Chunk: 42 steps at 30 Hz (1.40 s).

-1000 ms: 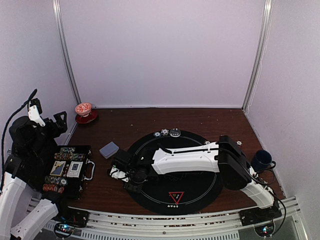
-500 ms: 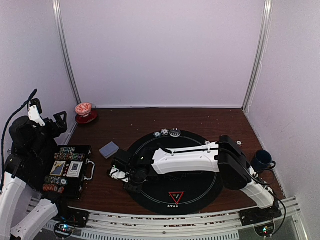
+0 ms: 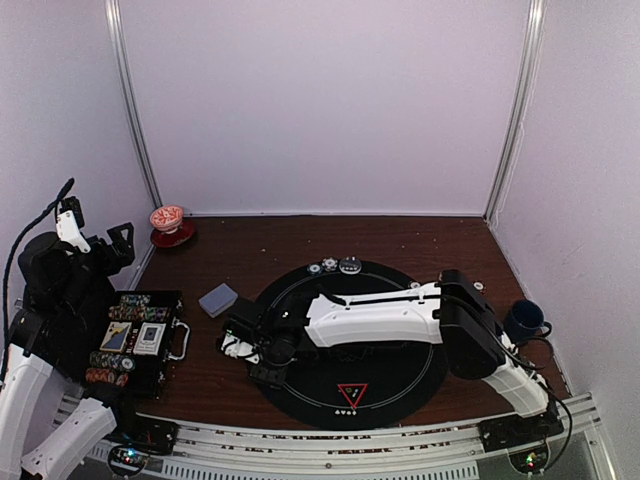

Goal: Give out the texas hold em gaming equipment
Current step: Place the poker chips pile in the big blind area, then pick up the pile of poker chips from the pile of poker chips.

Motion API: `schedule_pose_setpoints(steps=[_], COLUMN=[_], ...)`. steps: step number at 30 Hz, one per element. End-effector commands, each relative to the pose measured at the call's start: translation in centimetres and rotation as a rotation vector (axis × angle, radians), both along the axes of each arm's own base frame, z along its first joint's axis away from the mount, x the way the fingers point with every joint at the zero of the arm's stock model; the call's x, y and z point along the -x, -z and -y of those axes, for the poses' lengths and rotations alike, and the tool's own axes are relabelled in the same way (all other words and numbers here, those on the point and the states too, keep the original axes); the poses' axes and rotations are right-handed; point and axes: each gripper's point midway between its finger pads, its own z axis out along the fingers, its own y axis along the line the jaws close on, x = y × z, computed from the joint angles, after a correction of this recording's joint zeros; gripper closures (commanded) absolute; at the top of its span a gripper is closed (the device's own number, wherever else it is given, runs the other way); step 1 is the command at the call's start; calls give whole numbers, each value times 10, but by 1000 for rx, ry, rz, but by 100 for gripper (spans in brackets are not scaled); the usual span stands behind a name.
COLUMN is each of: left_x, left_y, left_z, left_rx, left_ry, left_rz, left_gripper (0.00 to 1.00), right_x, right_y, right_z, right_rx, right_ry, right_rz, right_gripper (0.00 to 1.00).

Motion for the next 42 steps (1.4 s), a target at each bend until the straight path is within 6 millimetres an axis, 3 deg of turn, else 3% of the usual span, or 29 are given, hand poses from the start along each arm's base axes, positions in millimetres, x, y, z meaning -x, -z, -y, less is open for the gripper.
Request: schedule_pose_setpoints(steps=[1,5,10,12,14,17,20,22,27,31,36,42], left_x=[0,0,-1,-1,0,0,-1,-1,0,0,1,1], left_y=[-13,-12,-11,-11,-11,-11,-11,-10,-11,-12,-13,-13], left_z=[-1,-1,-1,-1,-1,-2,-2,-1,-1,0,0,0], left_rx=[11,11,10,10,9,9,10,10,10,11,12,12], left_ry=[0,-2,-2,-3,-4,-6,-6,-3,0,2,2,6], left_rz=[59,58,54,54,55,55,53,51,55,57,60,61], left_gripper=[2,2,2,2,2,2,2,2,2,2,2,2], right_x=[2,10,-3,-19,-46,-96,-150,-178,-228,-246,-251,-248], right_y=[-68,-116,-161,-176,-194,-203,-197,-182,-154,-130,-106,-76], right_z=[6,15,52,74,103,152,212,255,354,417,488,537], right_rx=[-60,-116,-154,-167,-204,-238,-230,-207,-156,-98,-80,-70], right_ry=[-43,-98,-71,-27,47,190,378,501,770,936,1118,1229], right_rz=[54,67,180,236,262,260,239,221,262,241,192,99], right_gripper=[37,24,6,2,0,0,0,0,0,0,3,9])
